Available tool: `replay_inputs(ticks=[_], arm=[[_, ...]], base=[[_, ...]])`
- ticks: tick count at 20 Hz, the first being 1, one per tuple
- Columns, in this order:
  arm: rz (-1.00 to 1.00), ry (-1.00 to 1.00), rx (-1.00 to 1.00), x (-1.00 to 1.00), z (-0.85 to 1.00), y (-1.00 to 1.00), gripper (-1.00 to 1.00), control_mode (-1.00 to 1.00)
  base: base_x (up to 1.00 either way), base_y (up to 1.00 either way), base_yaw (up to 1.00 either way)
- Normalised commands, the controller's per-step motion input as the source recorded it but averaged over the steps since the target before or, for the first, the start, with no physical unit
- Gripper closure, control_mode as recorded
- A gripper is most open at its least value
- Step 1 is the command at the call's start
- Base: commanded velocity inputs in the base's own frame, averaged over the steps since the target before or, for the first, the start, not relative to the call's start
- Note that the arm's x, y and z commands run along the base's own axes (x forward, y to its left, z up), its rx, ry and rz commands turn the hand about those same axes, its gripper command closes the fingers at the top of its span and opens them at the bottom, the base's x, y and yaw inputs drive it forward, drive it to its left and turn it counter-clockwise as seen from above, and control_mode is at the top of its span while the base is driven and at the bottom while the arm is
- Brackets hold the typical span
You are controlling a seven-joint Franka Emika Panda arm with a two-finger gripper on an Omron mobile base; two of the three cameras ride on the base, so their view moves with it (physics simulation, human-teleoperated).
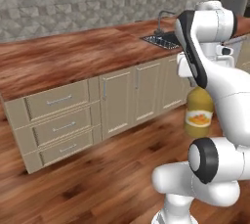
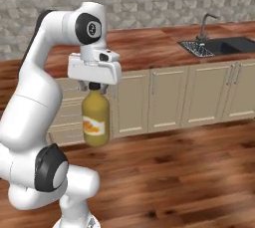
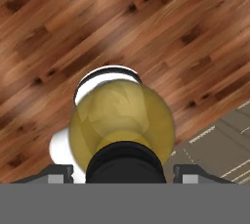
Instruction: There is a wine glass and glass cup on the dining counter. Place the wine bottle next to the wine glass and the juice bottle next to the glass cup.
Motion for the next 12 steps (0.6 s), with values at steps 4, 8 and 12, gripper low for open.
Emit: replay_inputs(ticks=[4, 8, 12], arm=[[0.00, 0.00, 0.00, 0.00, 0.00, 0.00, 1.00, 1.00], [0.00, 0.00, 0.00, 0.00, 0.00, 0.00, 1.00, 1.00], [0.00, 0.00, 0.00, 0.00, 0.00, 0.00, 1.00, 1.00]], base=[[0.44, 0.00, 0.16], [0.41, 0.00, 0.16], [0.28, 0.34, 0.17]])
